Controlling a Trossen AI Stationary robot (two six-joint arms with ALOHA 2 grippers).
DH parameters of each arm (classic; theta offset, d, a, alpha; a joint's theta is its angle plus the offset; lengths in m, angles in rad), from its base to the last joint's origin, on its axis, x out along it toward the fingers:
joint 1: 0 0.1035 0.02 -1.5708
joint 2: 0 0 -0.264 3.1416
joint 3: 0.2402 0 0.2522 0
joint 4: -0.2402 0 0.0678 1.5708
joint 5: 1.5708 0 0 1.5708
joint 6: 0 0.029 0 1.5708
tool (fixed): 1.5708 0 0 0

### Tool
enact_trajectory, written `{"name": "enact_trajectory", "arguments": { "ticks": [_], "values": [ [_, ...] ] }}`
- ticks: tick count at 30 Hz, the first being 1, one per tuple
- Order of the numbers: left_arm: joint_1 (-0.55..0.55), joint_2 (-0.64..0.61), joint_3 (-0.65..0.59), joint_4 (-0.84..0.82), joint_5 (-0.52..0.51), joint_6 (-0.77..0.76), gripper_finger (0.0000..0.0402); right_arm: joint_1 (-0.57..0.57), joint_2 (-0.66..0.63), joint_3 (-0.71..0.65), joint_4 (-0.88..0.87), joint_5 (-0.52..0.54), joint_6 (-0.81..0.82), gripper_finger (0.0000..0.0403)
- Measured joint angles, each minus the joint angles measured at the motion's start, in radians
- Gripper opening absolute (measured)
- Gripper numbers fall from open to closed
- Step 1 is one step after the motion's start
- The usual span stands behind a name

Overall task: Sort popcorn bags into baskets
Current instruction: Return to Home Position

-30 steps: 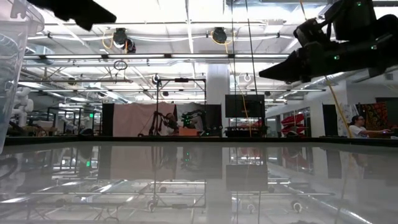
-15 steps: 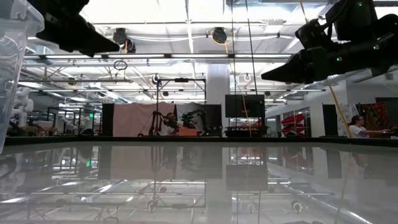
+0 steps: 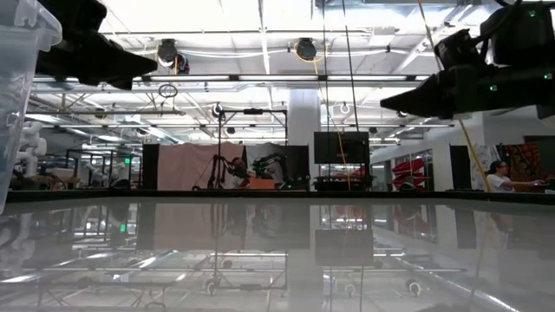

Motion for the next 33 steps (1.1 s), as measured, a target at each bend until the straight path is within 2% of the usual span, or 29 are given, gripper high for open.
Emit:
{"name": "enact_trajectory", "arguments": {
  "ticks": [9,17,24,33],
  "values": [
    [0.124,-0.010,-0.096,0.163,0.174,-0.004,0.0005,0.000,-0.036,-0.002,-0.009,0.048,-0.038,0.0000],
    [0.171,-0.020,-0.104,0.133,0.186,-0.012,0.0004,0.000,-0.084,-0.003,-0.026,0.049,-0.067,0.0000],
    [0.170,-0.028,-0.104,0.105,0.175,-0.047,0.0003,0.002,-0.163,-0.004,-0.136,0.103,-0.032,0.0000],
    [0.169,-0.032,-0.104,0.072,0.167,-0.060,0.0001,0.002,-0.259,-0.004,-0.259,0.073,-0.008,0.0000]
  ]
}}
